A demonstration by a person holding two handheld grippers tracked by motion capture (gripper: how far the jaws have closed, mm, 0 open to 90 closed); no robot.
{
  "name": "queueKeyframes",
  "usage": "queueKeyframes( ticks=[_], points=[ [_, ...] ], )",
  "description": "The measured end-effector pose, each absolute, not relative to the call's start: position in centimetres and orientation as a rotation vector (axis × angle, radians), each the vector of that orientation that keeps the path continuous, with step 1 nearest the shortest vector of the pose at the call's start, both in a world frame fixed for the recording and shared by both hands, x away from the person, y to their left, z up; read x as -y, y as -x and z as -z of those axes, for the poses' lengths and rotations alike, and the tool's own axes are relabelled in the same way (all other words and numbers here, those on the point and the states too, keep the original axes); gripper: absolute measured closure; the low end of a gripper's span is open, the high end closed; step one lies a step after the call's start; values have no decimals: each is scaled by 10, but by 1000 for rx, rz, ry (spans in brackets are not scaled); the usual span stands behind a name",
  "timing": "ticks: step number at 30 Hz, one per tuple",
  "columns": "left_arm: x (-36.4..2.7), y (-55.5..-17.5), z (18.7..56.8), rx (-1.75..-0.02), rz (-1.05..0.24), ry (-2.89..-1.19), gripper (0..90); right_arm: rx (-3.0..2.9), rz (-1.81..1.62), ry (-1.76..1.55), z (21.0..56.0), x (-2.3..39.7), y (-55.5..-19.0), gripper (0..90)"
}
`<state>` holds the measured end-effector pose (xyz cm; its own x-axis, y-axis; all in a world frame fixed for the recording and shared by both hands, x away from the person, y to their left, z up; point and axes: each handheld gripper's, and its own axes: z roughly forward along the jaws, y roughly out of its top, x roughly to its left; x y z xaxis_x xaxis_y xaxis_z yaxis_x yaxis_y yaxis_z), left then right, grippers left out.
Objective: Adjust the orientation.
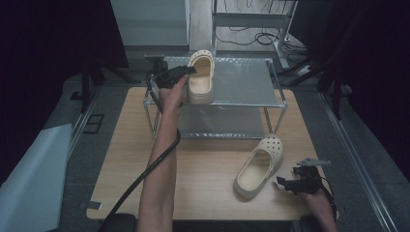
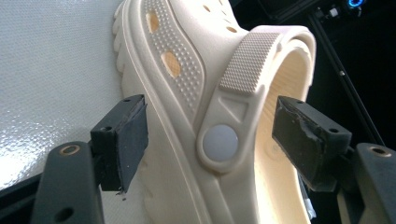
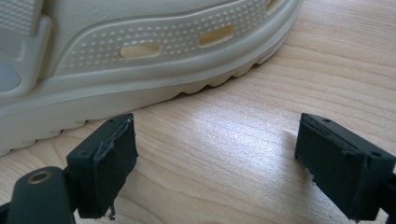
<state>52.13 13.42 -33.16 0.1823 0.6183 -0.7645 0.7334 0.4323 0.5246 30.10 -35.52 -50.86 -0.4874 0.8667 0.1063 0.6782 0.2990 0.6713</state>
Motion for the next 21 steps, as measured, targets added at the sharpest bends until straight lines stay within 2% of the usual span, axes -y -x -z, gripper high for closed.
queueKeyframes(
  ticks=[21],
  points=[
    [-138, -492, 326, -1348, 149, -1404, 143, -2290, -968, -1405, 509, 354, -301, 124]
  ],
)
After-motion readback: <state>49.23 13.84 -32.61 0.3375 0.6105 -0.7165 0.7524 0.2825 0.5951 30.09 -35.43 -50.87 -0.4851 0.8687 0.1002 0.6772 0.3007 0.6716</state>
